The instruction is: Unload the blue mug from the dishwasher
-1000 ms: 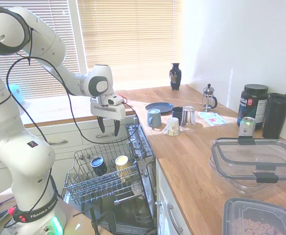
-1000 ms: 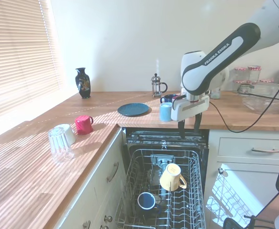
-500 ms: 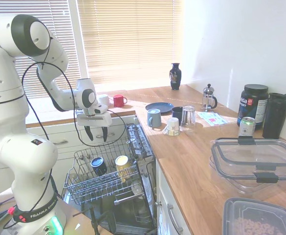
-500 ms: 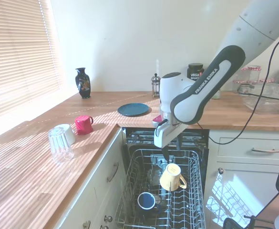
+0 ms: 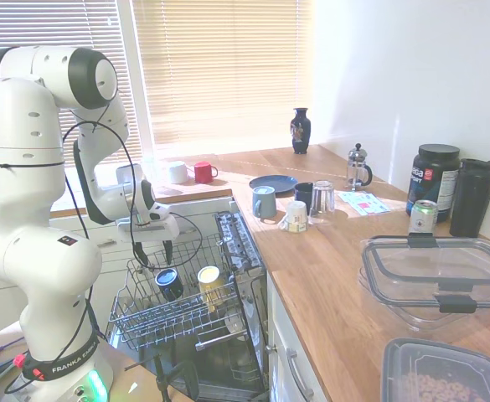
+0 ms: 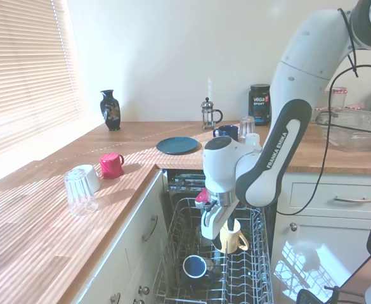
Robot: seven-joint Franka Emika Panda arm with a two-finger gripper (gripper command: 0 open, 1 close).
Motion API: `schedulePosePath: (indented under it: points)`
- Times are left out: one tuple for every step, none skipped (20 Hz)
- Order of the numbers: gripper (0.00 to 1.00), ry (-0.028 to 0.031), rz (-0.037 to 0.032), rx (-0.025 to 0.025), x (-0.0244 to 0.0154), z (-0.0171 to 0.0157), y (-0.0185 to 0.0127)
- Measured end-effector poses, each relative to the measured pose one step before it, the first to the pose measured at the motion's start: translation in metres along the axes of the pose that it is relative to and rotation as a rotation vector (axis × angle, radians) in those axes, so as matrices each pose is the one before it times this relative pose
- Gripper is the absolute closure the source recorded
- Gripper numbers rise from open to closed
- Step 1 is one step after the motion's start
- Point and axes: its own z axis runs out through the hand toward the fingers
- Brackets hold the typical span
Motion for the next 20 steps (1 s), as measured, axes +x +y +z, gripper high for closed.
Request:
schedulePosePath:
  points:
    - [0.00,-0.00474,-0.01536,-0.00377,-0.00494,0.00812,-0.00038]
    - [0.00,-0.00419,-0.01365,-0.00250,-0.00386,0.00706,0.00007]
    - [0.00,-0.00348,-0.01407,-0.00135,-0.00363,0.00584,-0.00026]
    - [0.00,-0.00358,-0.01351,-0.00130,-0.00297,0.00458,-0.00083]
    - [0.00,-0.00216,-0.01530,-0.00257,-0.00232,0.00340,-0.00196]
    - [0.00,-0.00165,-0.01360,-0.00108,-0.00218,0.00246,-0.00313]
    - [0.00,-0.00140,-0.01439,-0.00022,-0.00208,0.00229,-0.00394]
    - [0.00,-0.00286,-0.01207,0.00106,-0.00258,0.00204,-0.00480]
    - [0.00,-0.00380,-0.01358,0.00076,-0.00345,0.00236,-0.00538]
    - [0.00,-0.00373,-0.01441,0.00025,-0.00347,0.00260,-0.00514]
    - [0.00,-0.00284,-0.01531,-0.00040,-0.00319,0.00283,-0.00487]
    - [0.00,-0.00310,-0.01216,-0.00027,-0.00272,0.00269,-0.00450]
    - [0.00,-0.00282,-0.01233,-0.00074,-0.00194,0.00320,-0.00396]
    - [0.00,-0.00227,-0.01225,-0.00142,-0.00119,0.00337,-0.00295]
    - [0.00,-0.00180,-0.01471,-0.00288,-0.00164,0.00368,-0.00254]
    - [0.00,0.00059,-0.01497,-0.00387,-0.00034,0.00376,-0.00219]
    - [0.00,0.00205,-0.01442,-0.00384,0.00049,0.00382,-0.00166]
    - [0.00,0.00236,-0.01031,-0.00246,0.00129,0.00327,-0.00175]
    - [0.00,0.00200,-0.00681,-0.00258,0.00217,0.00399,-0.00212]
    - [0.00,0.00267,-0.00571,-0.00172,0.00308,0.00401,-0.00245]
